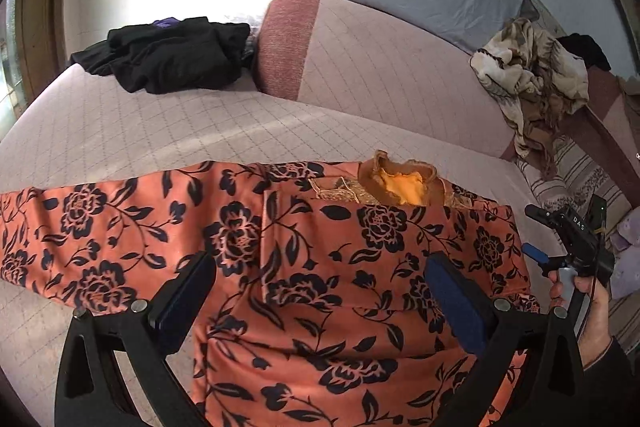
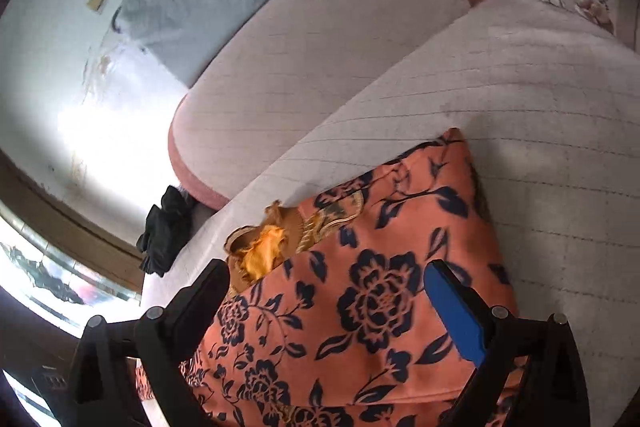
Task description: Fold small clothes
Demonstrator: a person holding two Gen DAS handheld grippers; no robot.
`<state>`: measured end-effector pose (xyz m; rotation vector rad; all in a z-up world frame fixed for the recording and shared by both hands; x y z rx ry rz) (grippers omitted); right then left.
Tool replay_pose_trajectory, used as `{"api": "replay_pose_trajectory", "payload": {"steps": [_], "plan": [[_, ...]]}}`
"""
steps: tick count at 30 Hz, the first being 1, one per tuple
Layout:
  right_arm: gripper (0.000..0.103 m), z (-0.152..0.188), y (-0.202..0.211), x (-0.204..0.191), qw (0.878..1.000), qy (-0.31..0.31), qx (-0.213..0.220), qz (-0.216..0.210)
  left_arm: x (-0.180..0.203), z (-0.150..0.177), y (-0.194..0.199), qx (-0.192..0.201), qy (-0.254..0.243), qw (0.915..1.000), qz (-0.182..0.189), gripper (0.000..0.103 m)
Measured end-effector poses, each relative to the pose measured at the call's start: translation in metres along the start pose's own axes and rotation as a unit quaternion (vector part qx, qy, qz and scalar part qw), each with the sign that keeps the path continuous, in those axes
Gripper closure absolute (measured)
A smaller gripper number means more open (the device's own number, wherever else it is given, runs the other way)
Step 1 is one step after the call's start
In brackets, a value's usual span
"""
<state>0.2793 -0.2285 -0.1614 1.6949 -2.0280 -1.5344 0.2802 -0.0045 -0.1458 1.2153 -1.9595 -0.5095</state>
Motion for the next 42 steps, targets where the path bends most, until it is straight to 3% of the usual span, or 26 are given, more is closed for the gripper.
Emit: {"api": "replay_pose_trajectory", "payload": {"steps": [2, 5, 7, 9, 11, 12, 13, 14, 15, 17, 19, 21, 24, 25, 26, 27, 29, 30, 31, 32, 34, 35, 36, 38, 40, 42], "plan": [[0.005, -0.012, -0.009, 0.040, 0.998, -0.019, -0.017, 0.053, -0.003, 0.011, -0.041, -0.044, -0.001, 0.9989, -0.017, 0.000], [0.005, -0.038, 0.013, 0.057, 0.999, -0.032, 0.004, 0.014, -0.022, 0.044, -0.091, -0.115, -0.006, 0.9914, -0.062, 0.000], [0.005, -0.054, 0.013, 0.066, 0.999, -0.029, 0.011, 0.027, -0.024, 0.053, -0.096, -0.104, -0.047, 0.9895, -0.088, 0.000], [0.010, -0.059, -0.013, 0.072, 0.999, -0.017, -0.029, 0.034, -0.023, 0.057, -0.094, -0.100, -0.052, 0.9888, -0.097, 0.000], [0.050, -0.058, -0.040, 0.067, 0.997, 0.002, -0.072, 0.028, -0.026, 0.057, -0.092, -0.104, -0.038, 0.9897, -0.092, 0.000], [0.062, -0.053, -0.052, 0.060, 0.995, 0.015, -0.092, 0.022, -0.027, 0.058, -0.093, -0.105, -0.037, 0.9895, -0.092, 0.000], [0.085, -0.048, -0.061, 0.054, 0.993, 0.047, -0.103, 0.039, -0.027, 0.058, -0.093, -0.106, -0.041, 0.9892, -0.093, 0.000], [0.088, -0.048, -0.064, 0.051, 0.989, 0.086, -0.095, 0.068, -0.026, 0.057, -0.094, -0.105, -0.046, 0.9889, -0.095, 0.000], [0.088, -0.051, -0.065, 0.055, 0.987, 0.104, -0.082, 0.092, -0.025, 0.057, -0.094, -0.102, -0.047, 0.9891, -0.094, 0.000], [0.092, -0.069, -0.062, 0.077, 0.990, 0.053, -0.054, 0.122, -0.026, 0.058, -0.093, -0.098, -0.048, 0.9895, -0.095, 0.000], [0.091, -0.072, -0.059, 0.078, 0.987, 0.063, -0.042, 0.140, -0.025, 0.061, -0.091, -0.100, -0.050, 0.9890, -0.097, 0.000], [0.086, -0.068, -0.045, 0.067, 0.990, 0.065, -0.036, 0.124, -0.024, 0.060, -0.094, -0.100, -0.048, 0.9892, -0.096, 0.000], [0.077, -0.046, -0.003, 0.034, 0.999, 0.037, -0.016, 0.031, -0.020, 0.058, -0.100, -0.096, -0.051, 0.9892, -0.098, 0.000], [0.054, -0.030, 0.005, 0.020, 0.999, 0.032, -0.034, -0.013, -0.019, 0.058, -0.100, -0.095, -0.051, 0.9894, -0.097, 0.000], [0.018, -0.013, 0.008, 0.005, 0.996, 0.029, -0.057, -0.056, -0.020, 0.058, -0.101, -0.097, -0.051, 0.9893, -0.096, 0.000], [0.015, 0.003, 0.007, 0.001, 0.995, 0.039, -0.069, -0.063, -0.019, 0.058, -0.101, -0.099, -0.051, 0.9891, -0.096, 0.000], [0.017, 0.014, -0.011, 0.035, 0.996, 0.051, -0.062, 0.038, -0.020, 0.055, -0.101, -0.105, -0.049, 0.9890, -0.093, 0.000], [0.022, 0.016, -0.020, 0.074, 0.993, 0.005, -0.069, 0.095, -0.020, 0.053, -0.101, -0.107, -0.049, 0.9889, -0.091, 0.000], [0.047, 0.015, -0.019, 0.096, 0.991, -0.064, -0.068, 0.091, -0.021, 0.053, -0.101, -0.111, -0.050, 0.9886, -0.089, 0.000], [0.049, 0.010, -0.007, 0.100, 0.990, -0.101, -0.055, 0.083, -0.022, 0.051, -0.101, -0.110, -0.051, 0.9890, -0.086, 0.000], [0.042, 0.002, 0.020, 0.063, 0.997, -0.055, -0.011, 0.058, -0.022, 0.049, -0.103, -0.107, -0.056, 0.9888, -0.088, 0.000], [0.031, 0.003, 0.028, 0.036, 0.999, -0.021, -0.003, 0.024, -0.022, 0.048, -0.103, -0.104, -0.057, 0.9889, -0.090, 0.000], [0.026, 0.005, 0.030, 0.012, 1.000, 0.002, -0.006, -0.011, -0.022, 0.047, -0.103, -0.102, -0.056, 0.9890, -0.091, 0.000], [0.021, 0.012, 0.012, -0.018, 0.997, 0.037, -0.039, -0.055, -0.021, 0.047, -0.104, -0.101, -0.055, 0.9893, -0.090, 0.000], [0.024, 0.022, -0.033, 0.005, 0.995, 0.018, -0.100, -0.020, -0.021, 0.047, -0.104, -0.101, -0.055, 0.9893, -0.090, 0.000], [0.069, 0.012, -0.051, 0.057, 0.991, -0.084, -0.105, -0.003, -0.021, 0.048, -0.104, -0.100, -0.057, 0.9896, -0.087, 0.000]]}}
Point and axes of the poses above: each gripper's, at about its wrist camera, not at the fingertips, and y roughly against the way its jaws point, x to its right, z to its underside, the point moved 10 cm from there along -y, roughly the way its jaws point, and after that the axes turned 10 degrees about z, right-handed, at the moved point
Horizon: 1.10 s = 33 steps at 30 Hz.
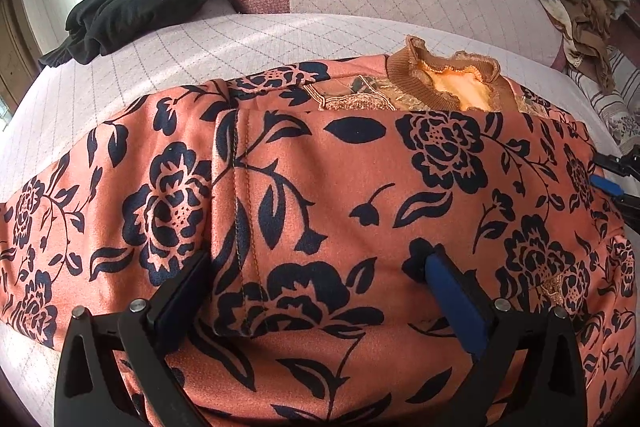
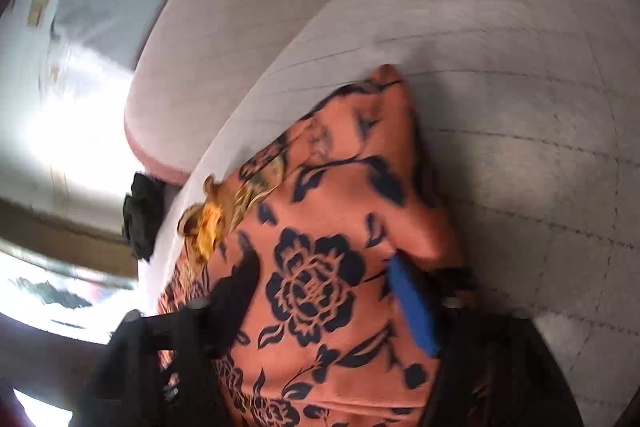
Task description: Fold small clothes
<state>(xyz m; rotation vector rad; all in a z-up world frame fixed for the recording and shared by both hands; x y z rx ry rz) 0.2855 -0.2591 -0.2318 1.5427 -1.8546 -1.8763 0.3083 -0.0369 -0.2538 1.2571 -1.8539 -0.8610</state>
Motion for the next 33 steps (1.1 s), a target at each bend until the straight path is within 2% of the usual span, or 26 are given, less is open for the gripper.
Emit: {"api": "replay_pose_trajectory", "payload": {"steps": [1, 2, 3, 4, 5, 6, 7, 8, 9, 10, 11, 13, 14, 17, 19, 20, 23, 25, 26, 27, 28, 29, 31, 33], "plan": [[0.083, -0.008, 0.015, 0.014, 0.999, -0.042, 0.021, -0.003, 0.000, 0.001, 0.000, 0.003, -0.001, 1.0000, 0.001, 0.000], [0.075, -0.010, 0.027, 0.016, 0.998, -0.040, 0.052, 0.010, 0.000, 0.001, -0.001, 0.007, -0.005, 1.0000, 0.000, 0.000], [0.067, -0.008, 0.038, 0.014, 0.996, -0.013, 0.076, 0.046, 0.000, 0.002, -0.001, 0.011, -0.006, 0.9999, -0.002, 0.000], [0.045, -0.004, 0.049, 0.005, 0.996, 0.006, 0.075, 0.039, 0.000, 0.002, -0.001, 0.013, -0.003, 0.9999, -0.004, 0.000], [0.028, 0.007, 0.050, -0.010, 0.998, 0.017, 0.058, 0.002, 0.000, 0.001, -0.001, 0.014, 0.001, 0.9999, -0.003, 0.000], [0.028, 0.019, 0.049, -0.024, 0.998, 0.041, 0.044, -0.021, 0.001, 0.001, 0.000, 0.012, 0.003, 0.9999, -0.003, 0.000], [0.027, 0.028, 0.043, -0.030, 0.996, 0.083, 0.040, 0.000, 0.001, 0.001, 0.002, 0.006, 0.005, 1.0000, 0.002, 0.000], [0.031, 0.034, 0.029, -0.022, 0.993, 0.108, 0.030, 0.047, 0.000, 0.000, 0.007, 0.002, 0.015, 0.9998, 0.012, 0.000], [0.036, 0.036, 0.022, -0.011, 0.994, 0.091, 0.019, 0.054, -0.003, -0.003, 0.018, 0.009, 0.031, 0.9991, 0.027, 0.000], [0.044, 0.034, 0.027, -0.007, 0.995, 0.071, 0.032, 0.059, -0.009, -0.006, 0.034, 0.029, 0.049, 0.9975, 0.043, 0.000], [0.043, 0.035, 0.035, -0.012, 0.994, 0.073, 0.044, 0.069, -0.019, -0.009, 0.055, 0.055, 0.067, 0.9947, 0.055, 0.000], [0.036, 0.043, 0.055, -0.039, 0.983, 0.135, 0.086, 0.087, -0.052, -0.011, 0.096, 0.103, 0.109, 0.9864, 0.067, 0.000], [0.030, 0.051, 0.063, -0.054, 0.978, 0.169, 0.098, 0.078, -0.075, -0.009, 0.115, 0.122, 0.134, 0.9813, 0.065, 0.000], [0.025, 0.090, 0.060, -0.079, 0.964, 0.240, 0.079, 0.081, -0.169, 0.008, 0.166, 0.177, 0.226, 0.9568, 0.045, 0.000], [0.025, 0.108, 0.053, -0.074, 0.959, 0.259, 0.061, 0.094, -0.244, 0.032, 0.191, 0.203, 0.306, 0.9297, 0.025, 0.000], [0.025, 0.118, 0.049, -0.070, 0.958, 0.263, 0.054, 0.097, -0.280, 0.048, 0.199, 0.212, 0.355, 0.9104, 0.021, 0.000], [0.025, 0.140, 0.036, -0.057, 0.956, 0.268, 0.040, 0.111, -0.372, 0.097, 0.218, 0.248, 0.482, 0.8404, 0.021, 0.006], [0.025, 0.145, 0.031, -0.044, 0.960, 0.253, 0.026, 0.117, -0.410, 0.120, 0.228, 0.265, 0.529, 0.8058, 0.020, 0.008], [0.025, 0.143, 0.029, -0.040, 0.961, 0.251, 0.029, 0.116, -0.423, 0.128, 0.231, 0.274, 0.544, 0.7925, 0.022, 0.008], [0.025, 0.144, 0.028, -0.041, 0.961, 0.251, 0.035, 0.114, -0.433, 0.132, 0.232, 0.281, 0.552, 0.7845, 0.026, 0.009], [0.025, 0.144, 0.029, -0.041, 0.961, 0.250, 0.036, 0.113, -0.440, 0.133, 0.230, 0.286, 0.555, 0.7806, 0.030, 0.011], [0.025, 0.144, 0.027, -0.042, 0.961, 0.248, 0.036, 0.114, -0.443, 0.131, 0.228, 0.286, 0.554, 0.7810, 0.028, 0.013], [0.025, 0.143, 0.032, -0.041, 0.962, 0.245, 0.036, 0.115, -0.448, 0.122, 0.224, 0.276, 0.544, 0.7924, 0.008, 0.013], [0.025, 0.142, 0.034, -0.042, 0.962, 0.245, 0.037, 0.116, -0.456, 0.118, 0.219, 0.253, 0.539, 0.8031, -0.025, 0.019]]}}
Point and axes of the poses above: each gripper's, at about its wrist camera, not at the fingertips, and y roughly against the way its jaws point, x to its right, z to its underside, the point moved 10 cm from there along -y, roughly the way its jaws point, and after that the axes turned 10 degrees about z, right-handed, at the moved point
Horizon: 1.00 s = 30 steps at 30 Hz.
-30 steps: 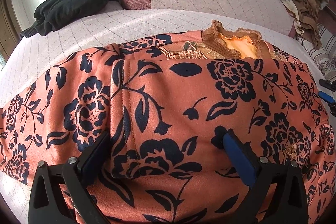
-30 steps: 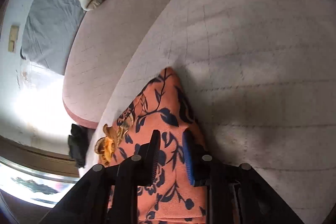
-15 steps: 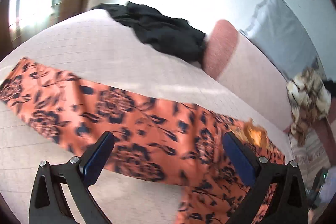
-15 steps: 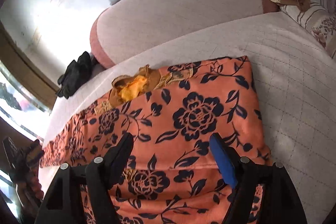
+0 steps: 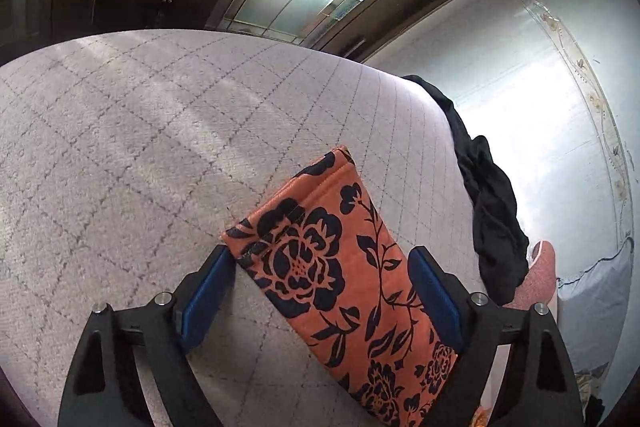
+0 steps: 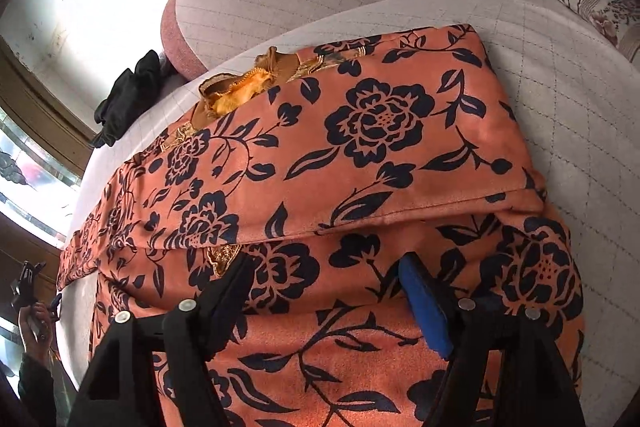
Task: Fold small clothes
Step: 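Grasp the other sleeve cuff with the left gripper and lift it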
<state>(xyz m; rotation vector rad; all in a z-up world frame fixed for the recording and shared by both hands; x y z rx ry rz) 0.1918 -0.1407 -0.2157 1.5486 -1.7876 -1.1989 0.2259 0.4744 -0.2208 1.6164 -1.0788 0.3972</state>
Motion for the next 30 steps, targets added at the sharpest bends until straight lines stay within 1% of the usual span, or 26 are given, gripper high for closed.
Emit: {"api": "replay_pose_trajectory", "payload": {"steps": [1, 2, 3, 4, 5, 6, 7, 8, 9, 10, 11, 12, 13, 14, 16, 17, 19, 21, 22, 24, 25, 26, 27, 28, 29, 30], "plan": [[0.025, 0.000, -0.001, 0.000, 1.000, -0.001, 0.001, -0.001, -0.001, -0.002, -0.003, -0.001, -0.005, 0.9997, -0.024, 0.038], [0.025, 0.000, 0.000, 0.000, 1.000, -0.001, 0.002, -0.002, -0.005, -0.005, -0.007, -0.007, -0.007, 0.9988, -0.048, 0.092], [0.025, 0.000, 0.000, 0.000, 1.000, -0.001, 0.004, -0.003, -0.012, -0.004, -0.017, -0.029, 0.016, 0.9983, -0.047, 0.094], [0.025, 0.001, 0.001, 0.001, 1.000, 0.000, 0.005, -0.004, -0.015, -0.006, -0.019, -0.027, 0.042, 0.9979, -0.040, 0.095], [0.025, 0.001, 0.000, 0.001, 1.000, 0.001, 0.006, -0.005, -0.014, -0.009, -0.020, -0.027, 0.040, 0.9978, -0.047, 0.095], [0.025, 0.001, 0.001, 0.001, 1.000, 0.003, 0.007, -0.005, -0.005, -0.011, -0.018, -0.024, 0.011, 0.9975, -0.065, 0.095], [0.025, 0.001, 0.000, 0.001, 1.000, 0.003, 0.006, -0.005, 0.014, -0.012, -0.015, -0.013, -0.036, 0.9963, -0.077, 0.095], [0.025, 0.001, 0.001, 0.001, 1.000, 0.001, 0.007, -0.007, 0.041, -0.011, -0.009, 0.000, -0.089, 0.9930, -0.078, 0.095], [0.025, 0.000, 0.000, 0.001, 1.000, -0.002, 0.008, -0.010, 0.074, -0.005, -0.004, 0.011, -0.136, 0.9884, -0.067, 0.095], [0.025, 0.000, 0.000, 0.002, 1.000, -0.005, 0.010, -0.014, 0.111, 0.006, 0.002, 0.019, -0.179, 0.9825, -0.047, 0.095], [0.025, 0.000, 0.000, 0.003, 1.000, -0.007, 0.012, -0.017, 0.152, 0.023, 0.007, 0.022, -0.222, 0.9747, -0.018, 0.095], [0.025, 0.001, 0.000, 0.003, 1.000, -0.009, 0.015, -0.020, 0.195, 0.046, 0.011, 0.020, -0.264, 0.9643, 0.015, 0.095], [0.025, 0.000, 0.000, 0.002, 1.000, -0.010, 0.017, -0.021, 0.236, 0.075, 0.016, 0.012, -0.301, 0.9522, 0.050, 0.095], [0.025, 0.000, -0.001, 0.002, 0.999, -0.012, 0.019, -0.023, 0.276, 0.109, 0.019, -0.003, -0.336, 0.9376, 0.089, 0.095], [0.025, 0.000, 0.000, 0.003, 0.999, -0.019, 0.021, -0.032, 0.346, 0.186, 0.027, -0.031, -0.401, 0.9021, 0.157, 0.095], [0.025, 0.000, 0.000, 0.005, 0.999, -0.025, 0.022, -0.037, 0.376, 0.227, 0.029, -0.051, -0.424, 0.8842, 0.189, 0.095], [0.025, 0.000, 0.001, 0.007, 0.998, -0.034, 0.024, -0.047, 0.419, 0.312, 0.031, -0.098, -0.456, 0.8508, 0.241, 0.095], [0.025, 0.000, 0.002, 0.009, 0.997, -0.042, 0.025, -0.055, 0.442, 0.390, 0.028, -0.142, -0.478, 0.8236, 0.270, 0.095], [0.025, 0.000, 0.003, 0.010, 0.997, -0.046, 0.025, -0.058, 0.446, 0.425, 0.023, -0.166, -0.486, 0.8120, 0.277, 0.094], [0.025, 0.000, 0.005, 0.013, 0.996, -0.058, 0.024, -0.067, 0.440, 0.492, 0.013, -0.215, -0.505, 0.7924, 0.267, 0.090], [0.025, -0.001, 0.006, 0.014, 0.995, -0.064, 0.022, -0.074, 0.428, 0.524, 0.005, -0.250, -0.519, 0.7763, 0.257, 0.082], [0.025, -0.001, 0.007, 0.016, 0.994, -0.071, 0.020, -0.081, 0.408, 0.550, -0.001, -0.283, -0.536, 0.7596, 0.236, 0.068], [0.025, -0.001, 0.009, 0.018, 0.993, -0.080, 0.016, -0.090, 0.387, 0.564, -0.006, -0.304, -0.548, 0.7513, 0.207, 0.064], [0.024, -0.002, 0.011, 0.021, 0.991, -0.091, 0.012, -0.099, 0.368, 0.566, -0.006, -0.311, -0.554, 0.7497, 0.185, 0.065], [0.023, -0.003, 0.014, 0.024, 0.989, -0.101, 0.009, -0.105, 0.357, 0.559, -0.003, -0.309, -0.551, 0.7537, 0.180, 0.065], [0.022, -0.005, 0.018, 0.028, 0.988, -0.109, 0.010, -0.109, 0.350, 0.542, 0.005, -0.302, -0.543, 0.7614, 0.184, 0.065]]}}
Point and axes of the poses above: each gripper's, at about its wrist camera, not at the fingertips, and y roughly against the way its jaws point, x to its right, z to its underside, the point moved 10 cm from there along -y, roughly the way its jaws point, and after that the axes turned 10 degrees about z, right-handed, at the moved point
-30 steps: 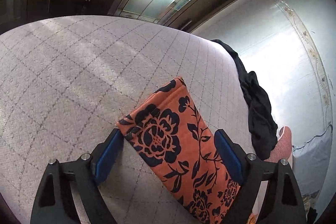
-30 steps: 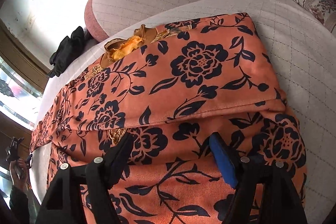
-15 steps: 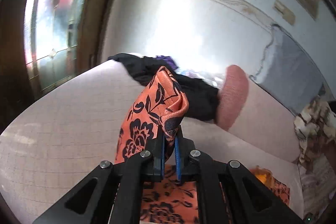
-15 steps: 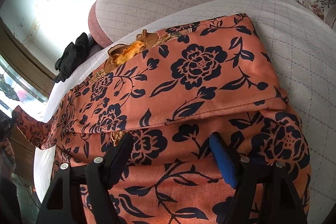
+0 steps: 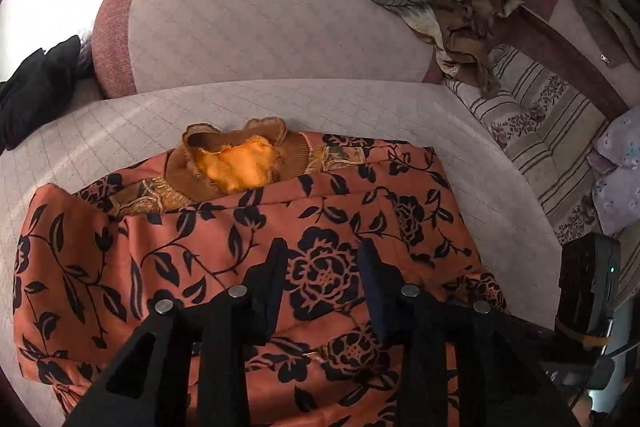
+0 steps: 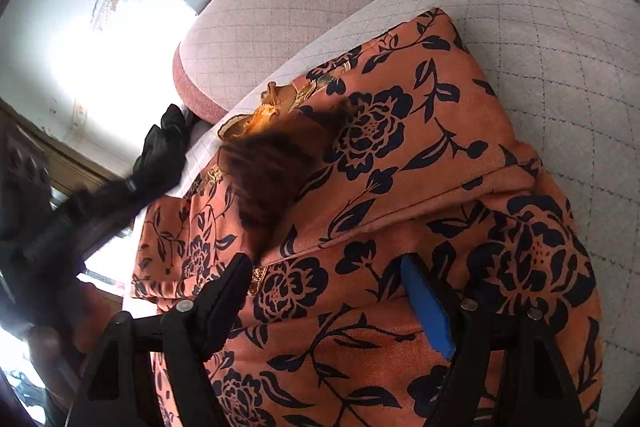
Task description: Fold small clothes
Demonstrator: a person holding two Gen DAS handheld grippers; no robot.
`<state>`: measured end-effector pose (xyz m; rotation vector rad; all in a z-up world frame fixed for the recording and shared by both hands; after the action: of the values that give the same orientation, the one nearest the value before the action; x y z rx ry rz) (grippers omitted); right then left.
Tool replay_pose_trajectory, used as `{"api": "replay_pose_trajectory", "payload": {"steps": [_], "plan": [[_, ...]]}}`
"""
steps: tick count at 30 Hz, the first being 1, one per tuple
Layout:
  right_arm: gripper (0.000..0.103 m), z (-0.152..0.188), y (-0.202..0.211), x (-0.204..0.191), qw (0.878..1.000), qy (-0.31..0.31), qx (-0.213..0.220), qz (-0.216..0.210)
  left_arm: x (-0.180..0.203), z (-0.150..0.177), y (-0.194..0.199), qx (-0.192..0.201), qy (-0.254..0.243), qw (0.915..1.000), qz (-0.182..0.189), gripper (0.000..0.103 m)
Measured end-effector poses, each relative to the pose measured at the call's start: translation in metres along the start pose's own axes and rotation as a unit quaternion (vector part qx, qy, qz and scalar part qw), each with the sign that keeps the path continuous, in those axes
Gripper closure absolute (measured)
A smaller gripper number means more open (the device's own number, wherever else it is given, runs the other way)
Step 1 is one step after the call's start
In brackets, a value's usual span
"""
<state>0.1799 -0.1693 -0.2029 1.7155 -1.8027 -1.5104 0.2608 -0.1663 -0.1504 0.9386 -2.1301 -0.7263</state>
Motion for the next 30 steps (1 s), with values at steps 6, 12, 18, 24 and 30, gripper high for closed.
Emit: {"api": "replay_pose_trajectory", "payload": {"steps": [6, 12, 18, 24, 30], "plan": [[0.018, -0.037, 0.016, -0.009, 0.999, -0.023, 0.022, -0.026, -0.129, -0.010, 0.120, 0.121, 0.083, 0.9854, -0.086, 0.026], [0.018, -0.069, -0.039, -0.015, 0.999, 0.007, -0.030, 0.040, -0.260, 0.024, 0.149, 0.115, 0.235, 0.9606, -0.095, 0.027], [0.095, -0.064, -0.068, -0.034, 0.985, 0.108, -0.090, 0.105, -0.283, 0.038, 0.124, 0.094, 0.262, 0.9580, -0.070, 0.027], [0.095, -0.109, -0.006, -0.052, 0.975, 0.158, 0.042, 0.150, -0.264, 0.017, 0.089, 0.062, 0.239, 0.9690, -0.011, 0.026], [0.094, -0.097, -0.035, -0.027, 0.973, 0.164, 0.016, 0.163, -0.260, 0.013, 0.038, 0.007, 0.204, 0.9781, -0.039, 0.026]]}}
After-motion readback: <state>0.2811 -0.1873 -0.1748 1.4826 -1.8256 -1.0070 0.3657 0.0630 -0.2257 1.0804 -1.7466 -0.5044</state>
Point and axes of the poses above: each gripper's, at about its wrist camera, not at the fingertips, and y roughly against the way its jaws point, x to its right, z to its underside, the point moved 10 cm from there along -y, roughly the way its jaws point, and after that the axes turned 10 degrees about z, right-handed, at the moved point
